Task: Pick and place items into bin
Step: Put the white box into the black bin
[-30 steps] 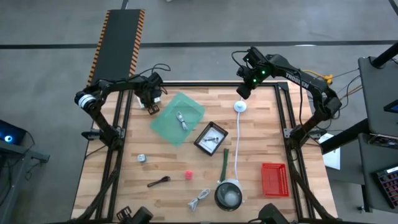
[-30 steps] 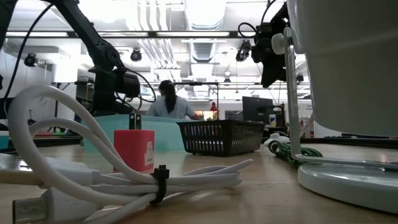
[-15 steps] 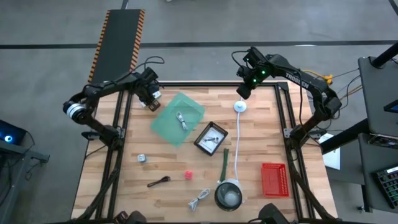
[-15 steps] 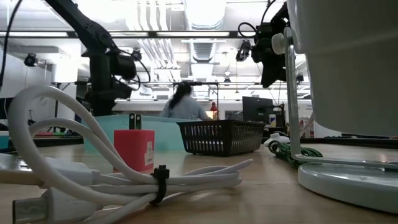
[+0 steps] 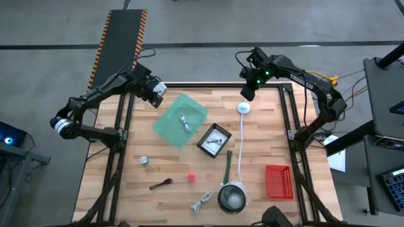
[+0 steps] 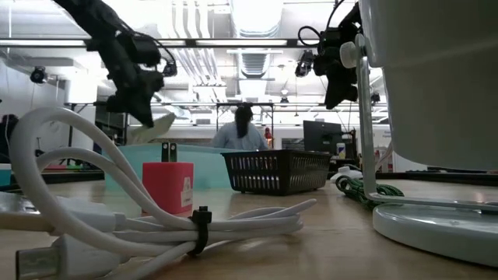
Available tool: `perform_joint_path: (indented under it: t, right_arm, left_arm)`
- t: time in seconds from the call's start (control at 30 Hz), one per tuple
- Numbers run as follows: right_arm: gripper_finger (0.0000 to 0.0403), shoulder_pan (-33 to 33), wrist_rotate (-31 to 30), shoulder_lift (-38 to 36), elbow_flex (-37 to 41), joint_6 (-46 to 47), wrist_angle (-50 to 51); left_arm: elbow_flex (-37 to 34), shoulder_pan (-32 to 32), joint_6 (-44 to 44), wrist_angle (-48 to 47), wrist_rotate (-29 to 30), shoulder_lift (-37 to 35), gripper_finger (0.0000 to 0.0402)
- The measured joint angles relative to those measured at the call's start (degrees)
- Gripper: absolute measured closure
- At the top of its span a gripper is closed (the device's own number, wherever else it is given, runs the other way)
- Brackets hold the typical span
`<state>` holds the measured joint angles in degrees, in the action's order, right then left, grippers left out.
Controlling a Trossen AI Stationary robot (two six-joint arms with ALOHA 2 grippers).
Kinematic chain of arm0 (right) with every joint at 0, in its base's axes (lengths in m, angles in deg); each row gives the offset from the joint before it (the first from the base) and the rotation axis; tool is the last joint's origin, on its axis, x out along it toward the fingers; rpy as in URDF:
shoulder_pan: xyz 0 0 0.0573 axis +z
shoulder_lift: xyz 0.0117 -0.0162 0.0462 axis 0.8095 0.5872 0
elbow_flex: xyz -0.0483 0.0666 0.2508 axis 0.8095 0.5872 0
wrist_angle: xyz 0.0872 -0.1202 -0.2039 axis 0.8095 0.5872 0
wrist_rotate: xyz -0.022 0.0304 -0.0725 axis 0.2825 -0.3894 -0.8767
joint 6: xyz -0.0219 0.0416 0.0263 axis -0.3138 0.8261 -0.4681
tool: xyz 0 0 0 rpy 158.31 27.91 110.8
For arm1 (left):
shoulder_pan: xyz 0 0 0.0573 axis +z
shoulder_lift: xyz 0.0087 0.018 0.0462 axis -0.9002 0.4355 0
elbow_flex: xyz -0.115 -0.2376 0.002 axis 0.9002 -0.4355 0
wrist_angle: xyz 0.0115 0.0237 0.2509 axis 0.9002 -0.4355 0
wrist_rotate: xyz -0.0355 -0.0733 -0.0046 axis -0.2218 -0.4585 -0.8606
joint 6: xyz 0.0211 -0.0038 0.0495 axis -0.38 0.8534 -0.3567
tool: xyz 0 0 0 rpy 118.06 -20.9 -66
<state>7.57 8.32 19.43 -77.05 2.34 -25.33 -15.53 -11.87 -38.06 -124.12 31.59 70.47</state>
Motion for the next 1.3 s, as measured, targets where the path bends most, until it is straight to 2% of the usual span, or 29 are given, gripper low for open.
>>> perform_joint_path:
  t: [0.17,0.43,0.6,0.8,1.03,1.3]
  right_arm:
    - [0.0283,0.0,1.1,0.0,0.0,0.0,-4.1]
    - [0.0222,0.6,17.8,0.0,0.0,17.0,-21.8]
    - [0.0194,2.2,18.7,0.0,0.0,29.7,-32.3]
    - [0.0186,3.6,18.8,0.0,0.0,35.0,-36.8]
    - [0.0188,4.8,19.0,1.0,0.0,36.2,-35.7]
    - [0.0188,4.9,19.5,2.6,0.0,38.8,-35.8]
  left_arm:
    - [0.6,-1.2,1.4,1.7,-0.4,-3.5,0.0401]
    - [0.6,-7.4,8.8,13.4,1.3,-5.3,0.0401]
    - [0.6,-13.6,10.7,20.2,8.6,-3.7,0.0401]
    - [1.7,-20.2,10.5,23.1,16.1,1.2,0.0401]
    - [10.4,-26.7,5.5,23.4,22.4,10.6,0.0401]
    - [24.8,-31.2,-1.8,18.1,25.1,21.4,0.0401]
